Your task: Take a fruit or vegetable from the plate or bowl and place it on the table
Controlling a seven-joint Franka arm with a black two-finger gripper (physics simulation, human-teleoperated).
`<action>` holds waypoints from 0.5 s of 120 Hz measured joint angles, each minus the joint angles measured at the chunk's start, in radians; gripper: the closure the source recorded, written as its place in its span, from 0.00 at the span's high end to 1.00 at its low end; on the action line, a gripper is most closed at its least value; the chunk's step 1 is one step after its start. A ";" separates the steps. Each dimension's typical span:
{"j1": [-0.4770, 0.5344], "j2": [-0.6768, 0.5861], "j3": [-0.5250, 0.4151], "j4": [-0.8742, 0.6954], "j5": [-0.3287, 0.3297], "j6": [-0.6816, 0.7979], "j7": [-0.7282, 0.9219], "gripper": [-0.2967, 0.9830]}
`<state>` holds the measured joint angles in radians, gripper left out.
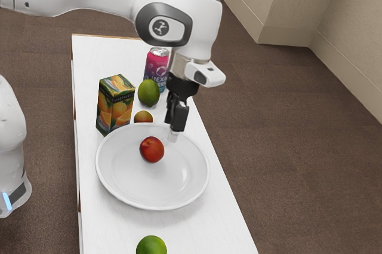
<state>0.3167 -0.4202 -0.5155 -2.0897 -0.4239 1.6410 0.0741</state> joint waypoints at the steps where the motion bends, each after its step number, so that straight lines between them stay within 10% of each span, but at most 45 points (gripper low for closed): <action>1: 0.001 0.002 0.000 0.000 0.001 0.001 0.000 0.77; 60: 0.089 0.032 0.000 -0.007 0.058 0.026 0.012 0.77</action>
<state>0.4053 -0.3879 -0.5155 -2.0968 -0.3661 1.6673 0.0865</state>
